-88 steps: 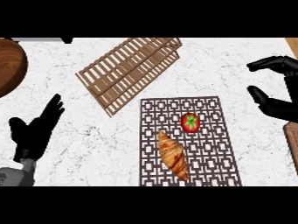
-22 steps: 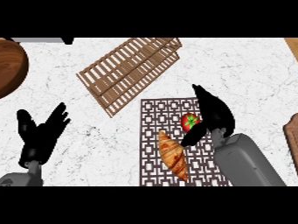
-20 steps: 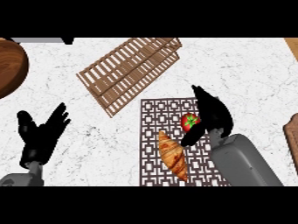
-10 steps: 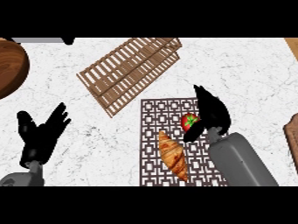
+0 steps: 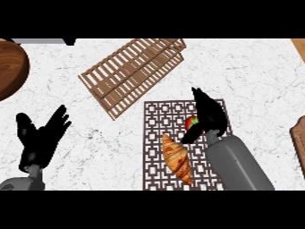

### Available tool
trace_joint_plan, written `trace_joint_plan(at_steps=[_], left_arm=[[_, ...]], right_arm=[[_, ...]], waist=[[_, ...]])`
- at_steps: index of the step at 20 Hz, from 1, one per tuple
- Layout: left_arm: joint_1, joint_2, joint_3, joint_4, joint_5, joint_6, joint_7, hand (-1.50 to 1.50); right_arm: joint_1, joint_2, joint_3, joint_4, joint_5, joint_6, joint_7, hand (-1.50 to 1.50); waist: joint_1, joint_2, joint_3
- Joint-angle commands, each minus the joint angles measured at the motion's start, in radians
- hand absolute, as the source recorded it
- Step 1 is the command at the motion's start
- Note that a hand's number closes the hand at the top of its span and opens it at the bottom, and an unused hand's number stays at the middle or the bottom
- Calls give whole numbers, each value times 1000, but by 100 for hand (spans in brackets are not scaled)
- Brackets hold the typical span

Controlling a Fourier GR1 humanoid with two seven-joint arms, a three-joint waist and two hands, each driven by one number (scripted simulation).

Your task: Pick the tomato from the placemat and place it in the tiered shelf

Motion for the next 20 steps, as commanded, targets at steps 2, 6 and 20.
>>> trace_joint_plan(at_steps=[2,6,20], left_arm=[[19,-25,-28,-22,-20,15,25,0],[56,-19,-13,-31,-32,4,15,0],[-1,-26,10,15,-12,-23,22,0]], right_arm=[[-16,-49,42,112,-41,176,-135,150],[2,-20,36,126,-11,94,-230,150],[-68,47,393,-68,-59,360,-577,150]], waist=[[11,5,-3],[2,3,-3],[23,1,-4]])
